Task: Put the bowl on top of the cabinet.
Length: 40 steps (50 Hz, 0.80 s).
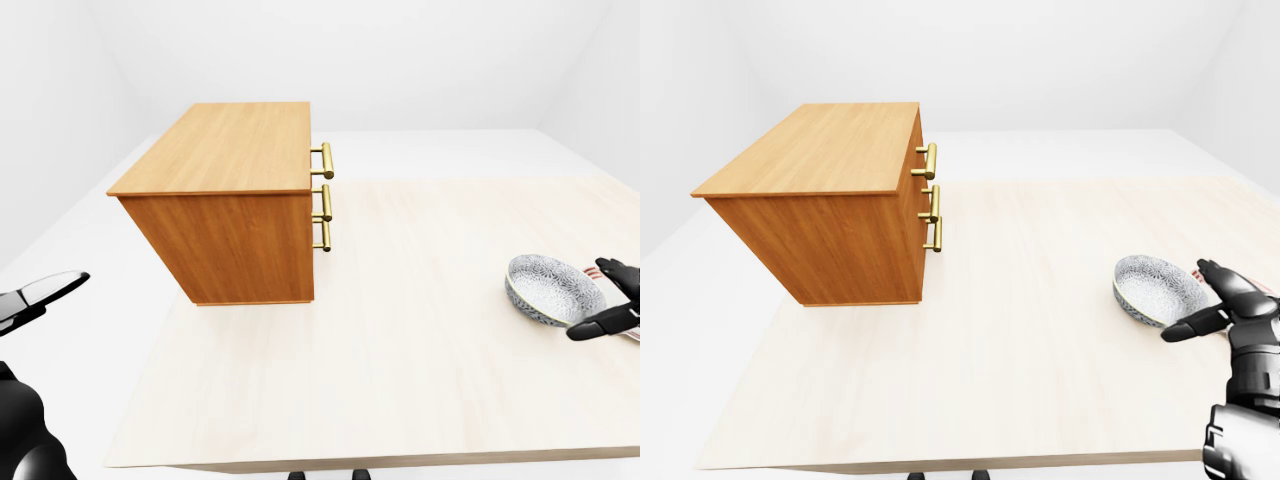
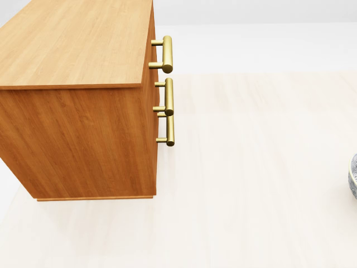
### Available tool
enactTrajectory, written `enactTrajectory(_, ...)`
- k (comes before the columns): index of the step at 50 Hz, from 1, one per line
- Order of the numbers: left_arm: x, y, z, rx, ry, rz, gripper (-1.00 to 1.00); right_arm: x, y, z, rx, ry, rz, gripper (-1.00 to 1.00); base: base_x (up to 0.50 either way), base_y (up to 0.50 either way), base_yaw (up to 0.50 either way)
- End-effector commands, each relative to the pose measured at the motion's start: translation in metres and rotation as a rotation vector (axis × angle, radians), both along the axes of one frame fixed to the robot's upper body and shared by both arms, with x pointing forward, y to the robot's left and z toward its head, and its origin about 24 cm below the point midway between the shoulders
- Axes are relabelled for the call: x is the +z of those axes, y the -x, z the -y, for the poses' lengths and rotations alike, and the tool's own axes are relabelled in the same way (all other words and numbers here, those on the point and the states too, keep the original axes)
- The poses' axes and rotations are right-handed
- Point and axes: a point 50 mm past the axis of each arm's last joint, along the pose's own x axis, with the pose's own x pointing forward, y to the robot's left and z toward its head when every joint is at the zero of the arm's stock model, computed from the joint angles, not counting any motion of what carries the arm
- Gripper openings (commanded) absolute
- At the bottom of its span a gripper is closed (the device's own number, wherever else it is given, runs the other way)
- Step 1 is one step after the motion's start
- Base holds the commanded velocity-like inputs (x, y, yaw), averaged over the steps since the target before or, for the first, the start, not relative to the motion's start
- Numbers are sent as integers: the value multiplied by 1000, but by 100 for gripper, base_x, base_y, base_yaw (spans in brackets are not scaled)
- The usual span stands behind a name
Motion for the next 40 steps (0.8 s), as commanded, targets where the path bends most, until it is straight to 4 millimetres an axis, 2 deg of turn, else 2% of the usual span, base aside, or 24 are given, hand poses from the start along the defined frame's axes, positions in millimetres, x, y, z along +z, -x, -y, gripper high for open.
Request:
enactTrajectory(1,-1,0,0,1,0,-3,100,-22,10,0,-39,-36,-43,100,0,0,0)
enactTrajectory(21,-2,-1,1,-2,0,-8,100,-6,-15,-14,40,-3,-32,100,0,0,0)
enactTrajectory(36,-3,-1,0,1,5,-14,100,-13,-35,-35,101,9,-58,100,0,0,0)
enactTrajectory(40,-3,-1,-1,0,7,-13,100,-18,-35,-37,103,7,-69,100,0,0,0)
